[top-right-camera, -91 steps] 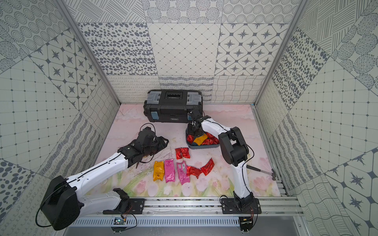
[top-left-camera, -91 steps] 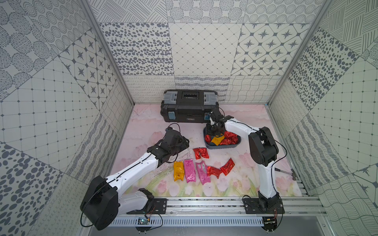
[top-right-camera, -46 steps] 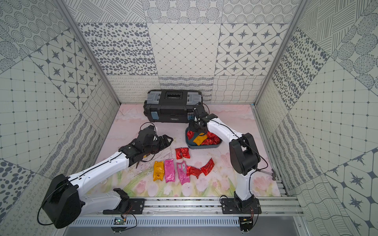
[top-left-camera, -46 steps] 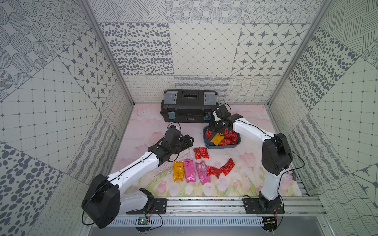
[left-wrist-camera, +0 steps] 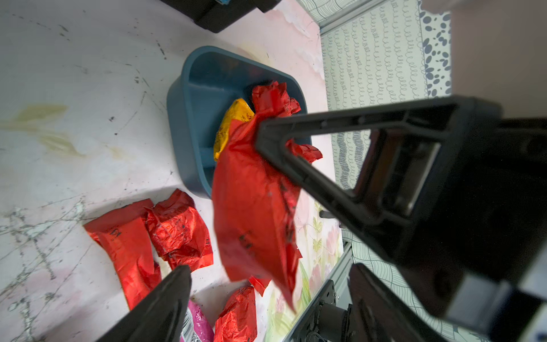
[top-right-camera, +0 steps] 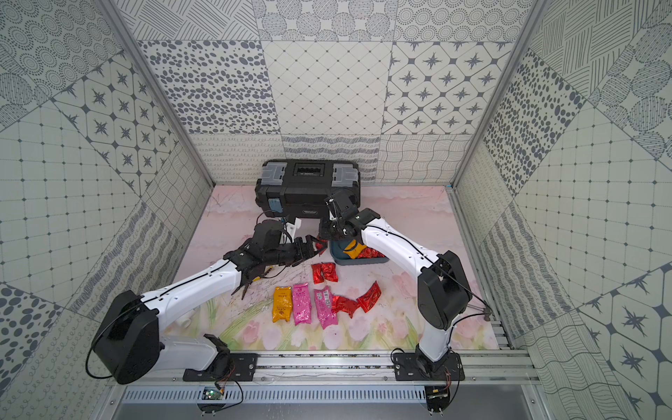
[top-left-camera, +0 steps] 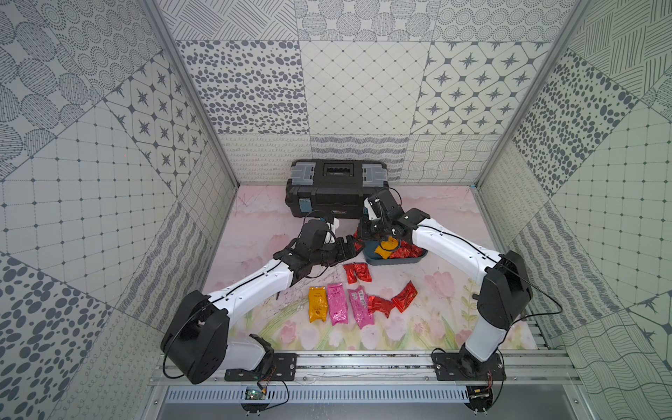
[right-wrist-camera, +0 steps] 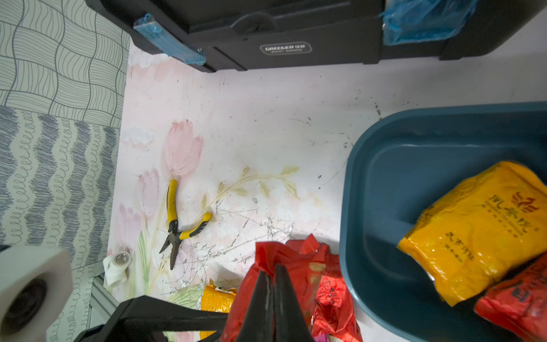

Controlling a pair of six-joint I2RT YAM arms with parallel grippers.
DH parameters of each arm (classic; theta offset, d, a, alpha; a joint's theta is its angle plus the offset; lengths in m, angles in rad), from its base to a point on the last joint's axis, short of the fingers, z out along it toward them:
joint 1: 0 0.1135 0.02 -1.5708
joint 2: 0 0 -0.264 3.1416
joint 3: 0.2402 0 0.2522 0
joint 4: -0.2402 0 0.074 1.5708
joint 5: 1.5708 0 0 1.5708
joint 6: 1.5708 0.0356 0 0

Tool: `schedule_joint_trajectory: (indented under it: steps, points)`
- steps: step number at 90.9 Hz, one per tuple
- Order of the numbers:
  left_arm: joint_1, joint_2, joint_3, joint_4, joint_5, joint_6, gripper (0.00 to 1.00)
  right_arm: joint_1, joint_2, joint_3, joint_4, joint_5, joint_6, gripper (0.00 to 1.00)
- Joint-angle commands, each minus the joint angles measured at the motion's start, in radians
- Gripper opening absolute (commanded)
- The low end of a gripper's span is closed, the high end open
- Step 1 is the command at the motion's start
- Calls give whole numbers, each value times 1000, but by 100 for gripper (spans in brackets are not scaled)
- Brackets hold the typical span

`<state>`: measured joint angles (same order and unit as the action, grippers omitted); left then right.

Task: Take the tea bags out of the storage box
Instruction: Pick up the tea bag from the storage box.

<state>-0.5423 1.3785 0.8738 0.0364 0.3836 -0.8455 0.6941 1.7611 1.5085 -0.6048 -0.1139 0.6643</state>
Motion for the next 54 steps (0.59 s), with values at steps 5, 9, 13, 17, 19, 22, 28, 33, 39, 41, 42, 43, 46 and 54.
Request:
schedule_joint_trajectory:
  steps: [5, 9, 13, 17, 19, 22, 28, 33, 39, 41, 42, 43, 46, 54]
  points:
    - [-4, 28, 14, 85, 82, 31, 71, 28, -40, 3, -9, 11, 39, 0]
    - [-4, 28, 8, 96, 79, 27, 62, 34, -40, 2, -10, 12, 43, 0]
    - [-4, 27, 2, 103, 74, 23, 53, 37, -40, 1, -12, 14, 48, 0]
    - [-4, 24, -2, 101, 65, 23, 43, 41, -39, 1, -12, 15, 51, 0]
    - [-3, 23, -3, 99, 59, 23, 39, 42, -37, 2, -13, 15, 51, 0]
    - [-4, 20, -3, 96, 54, 26, 31, 45, -37, 2, -15, 17, 52, 0]
    - [-4, 13, -5, 89, 41, 33, 22, 49, -36, 2, -18, 19, 53, 0]
    - [-4, 6, -8, 80, 32, 40, 16, 51, -34, 1, -18, 17, 54, 0]
    - [-4, -3, -11, 73, 22, 45, 12, 53, -34, 1, -18, 17, 56, 0]
    - [-4, -6, -10, 69, 20, 48, 10, 53, -33, 2, -19, 17, 55, 0]
    - [-4, -7, -12, 68, 19, 48, 9, 52, -33, 3, -19, 17, 55, 0]
    - [-4, -8, -12, 67, 19, 49, 9, 52, -32, 3, -19, 17, 55, 0]
    - [-4, -11, -15, 65, 16, 51, 6, 52, -33, 5, -19, 17, 53, 0]
    - [-4, -21, -20, 59, 11, 56, 0, 52, -35, 13, -19, 15, 43, 9]
